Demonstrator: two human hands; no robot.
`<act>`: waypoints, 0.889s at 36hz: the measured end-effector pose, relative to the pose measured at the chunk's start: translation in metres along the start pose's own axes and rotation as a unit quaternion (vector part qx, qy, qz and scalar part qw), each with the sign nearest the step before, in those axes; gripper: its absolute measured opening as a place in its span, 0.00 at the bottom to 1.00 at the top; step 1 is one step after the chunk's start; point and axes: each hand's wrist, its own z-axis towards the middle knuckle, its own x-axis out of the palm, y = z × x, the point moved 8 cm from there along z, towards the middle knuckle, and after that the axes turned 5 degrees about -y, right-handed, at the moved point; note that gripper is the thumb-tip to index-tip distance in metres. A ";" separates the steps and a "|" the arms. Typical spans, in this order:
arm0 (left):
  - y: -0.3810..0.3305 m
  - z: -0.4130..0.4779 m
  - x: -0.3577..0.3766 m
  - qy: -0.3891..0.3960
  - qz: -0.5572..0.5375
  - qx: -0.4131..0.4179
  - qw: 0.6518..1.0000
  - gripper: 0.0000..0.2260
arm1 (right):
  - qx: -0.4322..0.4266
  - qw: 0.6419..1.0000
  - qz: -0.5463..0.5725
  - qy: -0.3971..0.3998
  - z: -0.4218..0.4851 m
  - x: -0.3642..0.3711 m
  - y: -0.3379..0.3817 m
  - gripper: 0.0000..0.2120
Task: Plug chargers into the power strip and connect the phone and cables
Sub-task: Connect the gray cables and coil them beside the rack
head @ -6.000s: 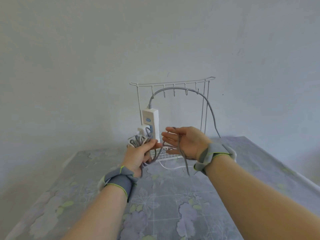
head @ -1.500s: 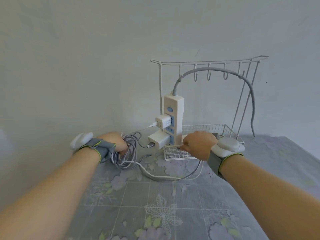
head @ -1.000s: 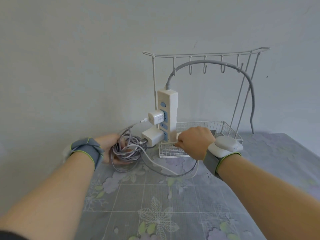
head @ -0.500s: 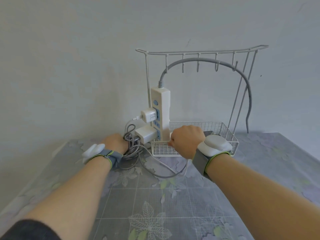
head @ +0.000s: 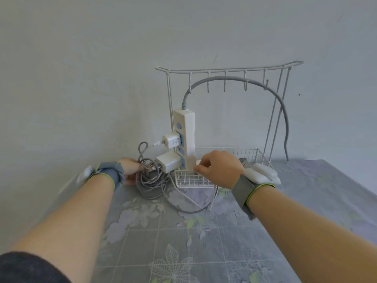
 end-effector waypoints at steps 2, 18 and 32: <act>0.006 -0.010 -0.001 0.028 -0.058 -0.038 0.997 0.04 | 0.004 1.000 0.010 -0.020 -0.003 -0.004 -0.004 0.15; -0.024 -0.027 -0.023 -0.161 -0.050 0.177 0.970 0.08 | 0.070 0.973 0.093 -0.197 -0.023 -0.037 -0.046 0.11; -0.012 -0.032 -0.024 -0.209 -0.144 0.133 0.958 0.11 | 0.095 0.966 0.121 -0.206 -0.026 -0.035 -0.066 0.12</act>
